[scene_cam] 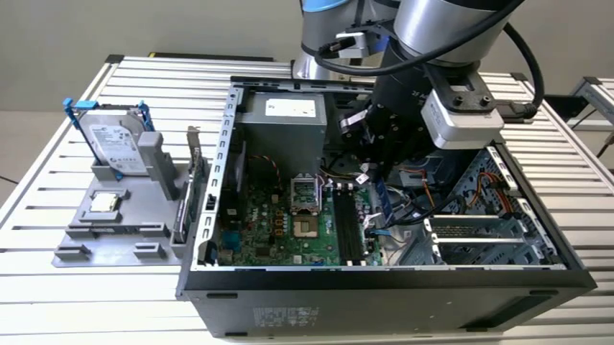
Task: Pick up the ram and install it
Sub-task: 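Insert the ram into the slot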
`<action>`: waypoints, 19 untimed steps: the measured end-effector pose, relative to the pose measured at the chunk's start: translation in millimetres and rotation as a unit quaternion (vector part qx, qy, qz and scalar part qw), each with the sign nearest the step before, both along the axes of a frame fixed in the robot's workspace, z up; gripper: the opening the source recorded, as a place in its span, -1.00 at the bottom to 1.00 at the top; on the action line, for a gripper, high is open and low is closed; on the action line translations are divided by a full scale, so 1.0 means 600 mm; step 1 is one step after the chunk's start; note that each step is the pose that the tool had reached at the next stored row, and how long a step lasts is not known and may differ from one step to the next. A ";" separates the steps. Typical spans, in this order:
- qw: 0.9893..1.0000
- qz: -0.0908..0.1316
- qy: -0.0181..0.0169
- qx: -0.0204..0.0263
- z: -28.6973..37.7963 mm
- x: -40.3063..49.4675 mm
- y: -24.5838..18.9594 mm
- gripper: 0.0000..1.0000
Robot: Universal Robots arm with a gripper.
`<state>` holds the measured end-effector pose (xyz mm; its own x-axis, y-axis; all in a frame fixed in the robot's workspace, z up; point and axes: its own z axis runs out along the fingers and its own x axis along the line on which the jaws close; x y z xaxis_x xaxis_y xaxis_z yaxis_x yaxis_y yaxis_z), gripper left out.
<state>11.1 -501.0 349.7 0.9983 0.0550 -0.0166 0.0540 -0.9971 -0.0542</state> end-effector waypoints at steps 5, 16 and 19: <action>1.000 -0.015 0.000 0.000 -0.002 0.002 0.0000 -1.00; 1.000 -0.030 0.000 0.000 -0.004 0.003 0.0001 -1.00; 1.000 -0.030 0.000 0.000 -0.005 0.003 0.0001 -1.00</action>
